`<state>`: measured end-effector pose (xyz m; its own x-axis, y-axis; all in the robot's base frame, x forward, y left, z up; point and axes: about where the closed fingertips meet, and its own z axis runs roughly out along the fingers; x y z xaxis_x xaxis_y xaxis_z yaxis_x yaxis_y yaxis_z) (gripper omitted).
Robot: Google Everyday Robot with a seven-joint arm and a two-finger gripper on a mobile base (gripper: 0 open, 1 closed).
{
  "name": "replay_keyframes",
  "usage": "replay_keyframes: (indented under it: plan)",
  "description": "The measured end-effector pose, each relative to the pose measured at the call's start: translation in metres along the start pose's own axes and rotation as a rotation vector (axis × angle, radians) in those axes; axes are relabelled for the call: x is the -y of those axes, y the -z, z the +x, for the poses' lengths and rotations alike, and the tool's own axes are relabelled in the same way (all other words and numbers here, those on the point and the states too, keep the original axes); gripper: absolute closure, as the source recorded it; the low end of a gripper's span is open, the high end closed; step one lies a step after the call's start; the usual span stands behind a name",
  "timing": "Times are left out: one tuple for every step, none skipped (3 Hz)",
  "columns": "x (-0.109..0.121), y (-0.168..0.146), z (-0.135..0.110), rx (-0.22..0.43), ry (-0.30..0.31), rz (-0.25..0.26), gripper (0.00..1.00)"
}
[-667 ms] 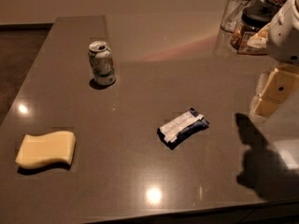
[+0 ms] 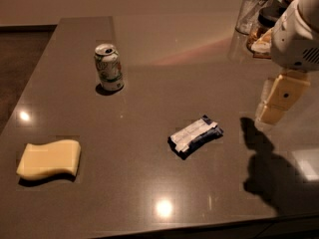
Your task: Move rxbar blueberry near 7up can
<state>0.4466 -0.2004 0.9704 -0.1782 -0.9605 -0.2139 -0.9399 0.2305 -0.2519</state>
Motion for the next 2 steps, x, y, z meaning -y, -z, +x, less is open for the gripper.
replay_keyframes:
  plan:
    - [-0.002,-0.04,-0.026,0.022,0.087,-0.077,0.0]
    - [-0.011,-0.065,-0.041,0.028,0.147,-0.142,0.0]
